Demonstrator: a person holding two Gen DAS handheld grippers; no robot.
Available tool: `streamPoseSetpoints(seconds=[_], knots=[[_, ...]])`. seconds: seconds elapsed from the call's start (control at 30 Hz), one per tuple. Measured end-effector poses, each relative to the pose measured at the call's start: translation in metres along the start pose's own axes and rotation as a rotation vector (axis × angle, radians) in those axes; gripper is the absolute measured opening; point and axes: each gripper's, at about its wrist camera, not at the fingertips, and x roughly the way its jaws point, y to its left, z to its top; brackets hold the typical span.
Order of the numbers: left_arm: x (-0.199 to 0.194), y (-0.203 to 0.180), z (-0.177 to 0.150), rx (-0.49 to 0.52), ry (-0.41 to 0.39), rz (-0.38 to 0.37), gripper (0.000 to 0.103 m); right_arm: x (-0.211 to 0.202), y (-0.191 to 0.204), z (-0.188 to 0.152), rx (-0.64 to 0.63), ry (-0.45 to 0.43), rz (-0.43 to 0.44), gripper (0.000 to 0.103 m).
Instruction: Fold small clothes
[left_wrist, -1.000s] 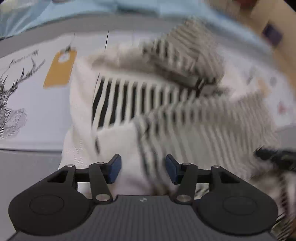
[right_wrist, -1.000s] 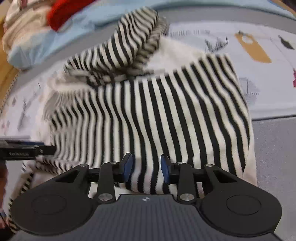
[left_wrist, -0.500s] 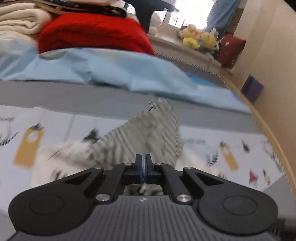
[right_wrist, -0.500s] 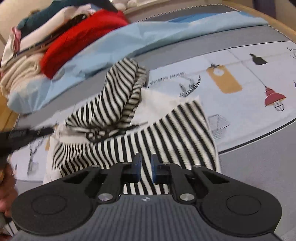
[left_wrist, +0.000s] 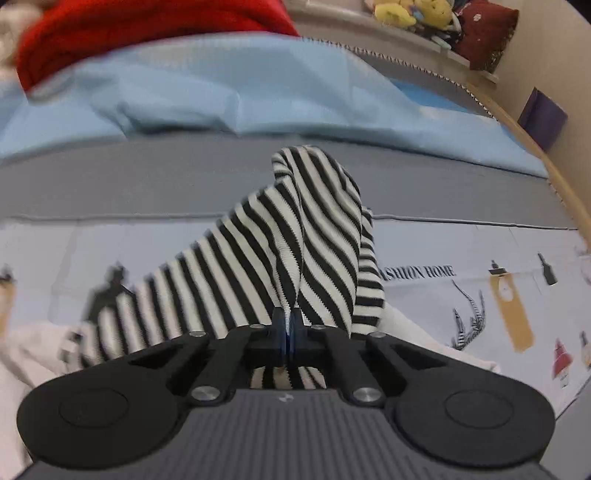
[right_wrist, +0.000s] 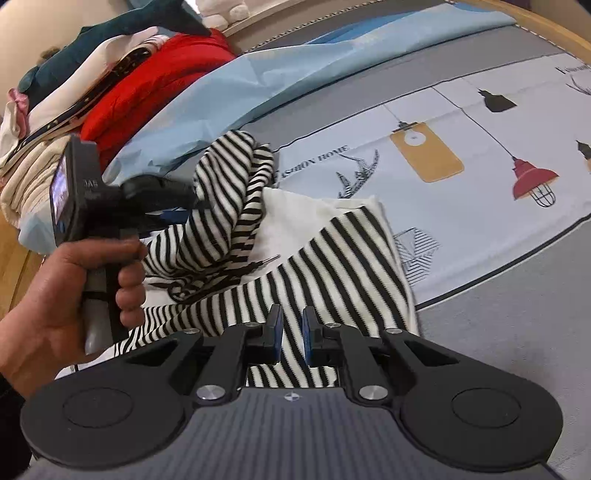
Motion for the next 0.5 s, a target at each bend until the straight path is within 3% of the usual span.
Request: streamPoseSetpoints(seconds=[0.17, 0.23, 0.3, 0.33, 0.37, 0.43, 0.5], knots=[[-0.106, 0.012, -0.025, 0.112, -0.221, -0.062, 0.001, -0.003, -0.006, 0.003, 0.024, -0.021, -0.009, 0.012], [-0.166, 0.024, -0.059, 0.21, -0.311, -0.138, 0.001, -0.003, -0.006, 0.003, 0.039, -0.028, -0.014, 0.012], [-0.209, 0.042, -0.103, 0.313, -0.352, -0.233, 0.001, -0.004, -0.006, 0.003, 0.055, -0.037, -0.014, 0.012], [-0.221, 0.052, -0.125, 0.347, -0.325, -0.284, 0.002, -0.004, -0.005, 0.003, 0.066, -0.045, -0.015, 0.012], [-0.227, 0.064, -0.151, 0.372, -0.248, -0.326, 0.004, -0.005, -0.005, 0.003, 0.075, -0.053, -0.016, 0.012], [-0.227, 0.08, -0.188, 0.404, -0.137, -0.303, 0.005, -0.005, -0.003, 0.002, 0.083, -0.064, -0.019, 0.012], [-0.221, 0.099, -0.202, 0.327, -0.064, -0.247, 0.021, -0.003, -0.001, 0.001, 0.089, -0.065, -0.016, 0.012]])
